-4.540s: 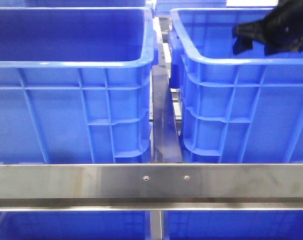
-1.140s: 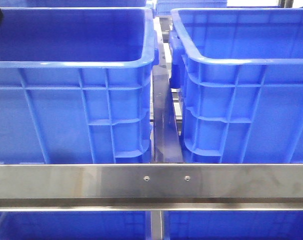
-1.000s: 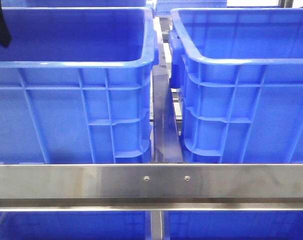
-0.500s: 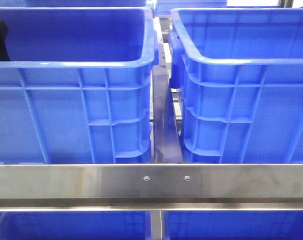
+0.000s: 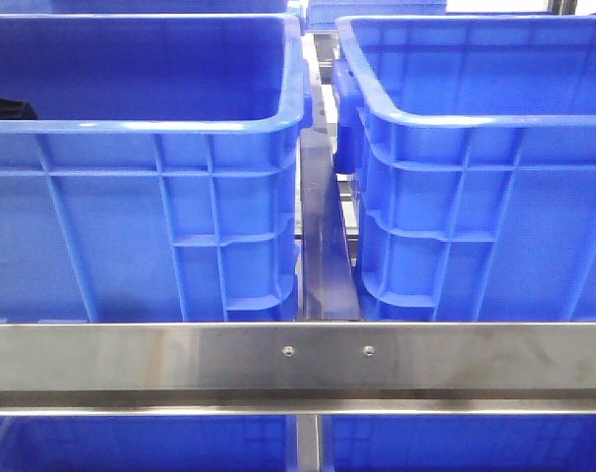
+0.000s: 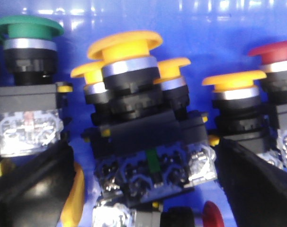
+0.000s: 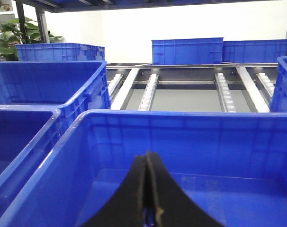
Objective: Pick red and yellow buttons and place in box
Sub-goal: 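Lower the left gripper and grasp a yellow-capped button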
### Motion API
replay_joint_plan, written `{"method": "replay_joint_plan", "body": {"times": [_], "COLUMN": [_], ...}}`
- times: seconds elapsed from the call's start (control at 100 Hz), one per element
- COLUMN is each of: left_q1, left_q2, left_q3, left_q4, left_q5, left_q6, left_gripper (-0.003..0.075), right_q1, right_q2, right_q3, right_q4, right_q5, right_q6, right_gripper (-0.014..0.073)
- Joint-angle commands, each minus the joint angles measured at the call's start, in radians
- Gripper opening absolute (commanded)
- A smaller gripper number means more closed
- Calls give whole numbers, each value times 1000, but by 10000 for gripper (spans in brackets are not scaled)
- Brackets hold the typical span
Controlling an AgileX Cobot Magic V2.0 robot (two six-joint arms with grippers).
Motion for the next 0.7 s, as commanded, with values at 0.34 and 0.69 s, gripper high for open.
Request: {"method": "replay_joint_plan", "body": {"times": [0.34,0.69], "left_q1": [4,4], "left_q2": [-44,-90], "left_q3": [-32,-32], "left_q4": [-3,-3], "left_q5": [-93,-75], "left_q6": [-7,-7], "left_gripper": [283,15], "right_q1": [-1,-1], "right_q2": [0,0], "right_q3": [-27,-27], "right_q4": [9,9], "right_q5": [8,6], "right_q6": [-9,-9], "right_gripper": [-67,-67]}}
